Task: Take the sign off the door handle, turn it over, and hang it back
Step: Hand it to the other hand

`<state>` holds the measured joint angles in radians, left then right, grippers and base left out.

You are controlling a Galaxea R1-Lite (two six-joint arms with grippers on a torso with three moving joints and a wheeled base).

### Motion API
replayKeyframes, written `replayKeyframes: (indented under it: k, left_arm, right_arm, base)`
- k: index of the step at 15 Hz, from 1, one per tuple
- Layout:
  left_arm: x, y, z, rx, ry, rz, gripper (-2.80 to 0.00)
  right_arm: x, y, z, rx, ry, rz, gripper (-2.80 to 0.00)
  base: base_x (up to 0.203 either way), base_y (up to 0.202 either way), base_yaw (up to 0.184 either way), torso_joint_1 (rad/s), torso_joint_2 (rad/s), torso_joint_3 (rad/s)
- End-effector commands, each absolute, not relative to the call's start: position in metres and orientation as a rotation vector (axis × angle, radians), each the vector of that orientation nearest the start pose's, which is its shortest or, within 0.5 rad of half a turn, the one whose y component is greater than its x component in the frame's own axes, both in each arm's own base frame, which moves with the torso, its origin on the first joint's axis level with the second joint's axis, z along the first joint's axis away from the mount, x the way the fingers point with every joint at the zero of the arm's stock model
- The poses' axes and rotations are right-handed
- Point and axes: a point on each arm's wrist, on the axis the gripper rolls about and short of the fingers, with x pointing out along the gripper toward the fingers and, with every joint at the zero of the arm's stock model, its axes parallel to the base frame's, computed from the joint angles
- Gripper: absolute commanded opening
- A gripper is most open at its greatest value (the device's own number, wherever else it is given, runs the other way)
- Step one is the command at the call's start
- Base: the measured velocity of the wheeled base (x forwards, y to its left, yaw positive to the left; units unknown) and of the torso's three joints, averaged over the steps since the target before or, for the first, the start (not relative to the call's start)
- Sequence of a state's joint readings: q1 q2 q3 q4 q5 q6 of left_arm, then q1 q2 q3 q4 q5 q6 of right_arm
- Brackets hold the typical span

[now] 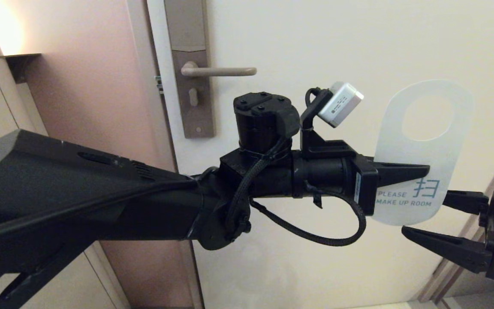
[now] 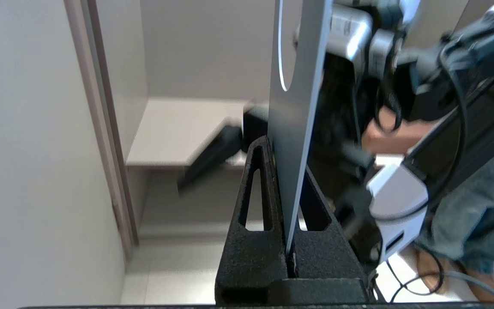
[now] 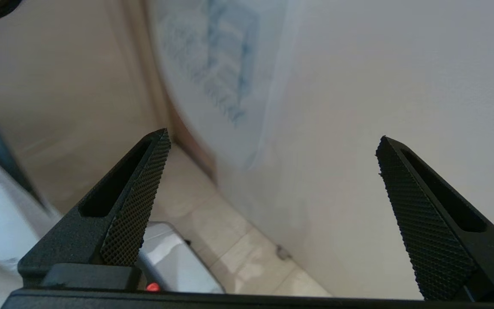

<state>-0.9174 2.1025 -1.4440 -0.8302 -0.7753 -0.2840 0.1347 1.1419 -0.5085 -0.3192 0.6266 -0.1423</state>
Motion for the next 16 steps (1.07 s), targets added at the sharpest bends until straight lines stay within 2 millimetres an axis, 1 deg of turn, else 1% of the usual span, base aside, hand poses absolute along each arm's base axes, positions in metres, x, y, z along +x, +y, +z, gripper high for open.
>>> replayKeyframes:
  k: [1,5,9,16]
  left_arm:
    - [0.251,-0.354,0.225,-0.239,0.039,-1.711,-2.8]
    - [0.25,-0.355,0.224,-0.258,0.034,-1.715,-2.8]
    - [0.244,-0.364,0.218,-0.262,0.025,-1.734,-2.8]
    - [0.243,-0.368,0.213,-0.263,0.039,-1.74,-2.8]
  right_arm:
    - [0.152,0.038,0.199,-0.058,0.263,0.807,0.0]
    - [0.151,0.04,0.199,-0.062,0.26,0.819,0.0]
    - [0.153,0.04,0.202,-0.065,0.248,0.819,0.0]
    - [0.151,0.04,0.202,-0.067,0.243,0.817,0.0]
  base:
    - [0.0,0.0,0.0,0.0,0.0,0.0]
    - [0.0,0.0,0.0,0.0,0.0,0.0]
    - [0.0,0.0,0.0,0.0,0.0,0.0]
    - [0.0,0.0,0.0,0.0,0.0,0.0]
